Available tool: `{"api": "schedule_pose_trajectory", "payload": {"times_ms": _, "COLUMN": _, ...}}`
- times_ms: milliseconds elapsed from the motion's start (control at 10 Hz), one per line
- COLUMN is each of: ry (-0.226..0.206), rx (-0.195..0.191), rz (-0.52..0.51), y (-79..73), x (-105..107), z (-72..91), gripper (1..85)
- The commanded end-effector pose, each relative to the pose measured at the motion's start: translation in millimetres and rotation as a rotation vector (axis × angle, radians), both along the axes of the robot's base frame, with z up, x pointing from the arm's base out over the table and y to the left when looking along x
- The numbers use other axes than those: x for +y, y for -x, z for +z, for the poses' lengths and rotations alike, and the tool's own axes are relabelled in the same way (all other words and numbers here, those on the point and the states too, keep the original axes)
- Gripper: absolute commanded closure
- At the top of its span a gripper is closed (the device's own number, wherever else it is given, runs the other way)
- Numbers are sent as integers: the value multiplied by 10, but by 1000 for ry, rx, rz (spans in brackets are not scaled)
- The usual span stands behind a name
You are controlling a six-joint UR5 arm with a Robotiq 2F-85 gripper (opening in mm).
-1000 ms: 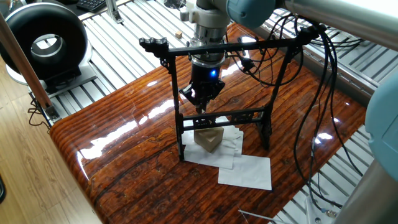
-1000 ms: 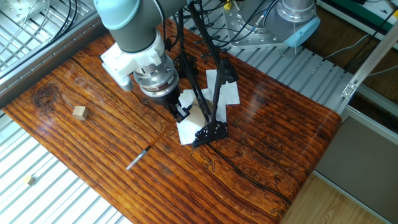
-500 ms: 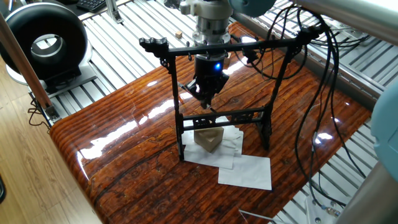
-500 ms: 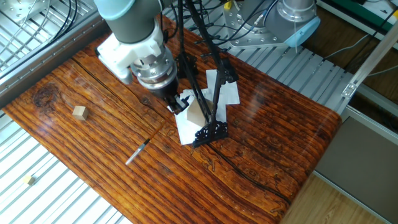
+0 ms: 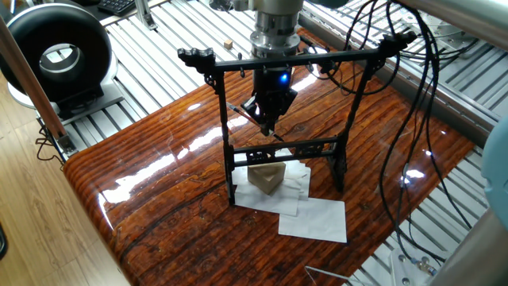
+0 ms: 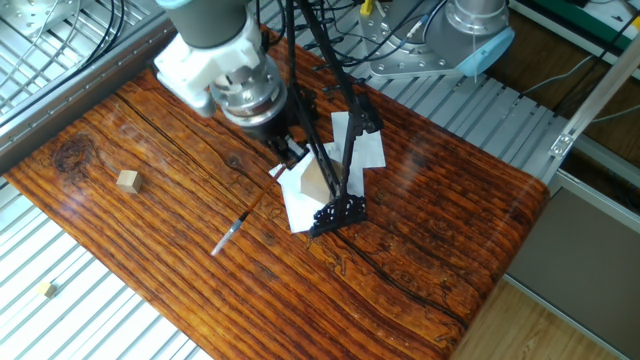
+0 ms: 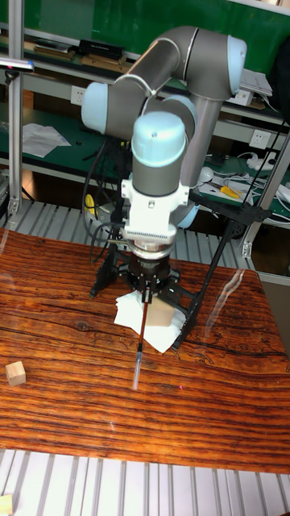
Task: Place the brush on the pen rack
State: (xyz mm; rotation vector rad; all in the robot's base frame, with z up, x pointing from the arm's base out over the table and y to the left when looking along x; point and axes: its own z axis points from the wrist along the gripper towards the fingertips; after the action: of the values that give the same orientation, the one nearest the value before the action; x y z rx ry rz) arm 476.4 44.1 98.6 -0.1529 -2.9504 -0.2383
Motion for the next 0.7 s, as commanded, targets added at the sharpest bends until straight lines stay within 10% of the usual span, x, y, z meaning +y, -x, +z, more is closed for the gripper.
{"api": "schedule_pose_trajectory", "payload": {"times_ms": 0, "ry": -31, "rx": -9, "rz": 28, "y": 72, "x": 15, "z": 170, "gripper": 847}}
{"api": "schedule_pose_trajectory", "payload": {"times_ms": 600, "ry": 45, "rx": -143, "rz": 103, "y": -217, "x": -286, "z": 89, "gripper": 847}}
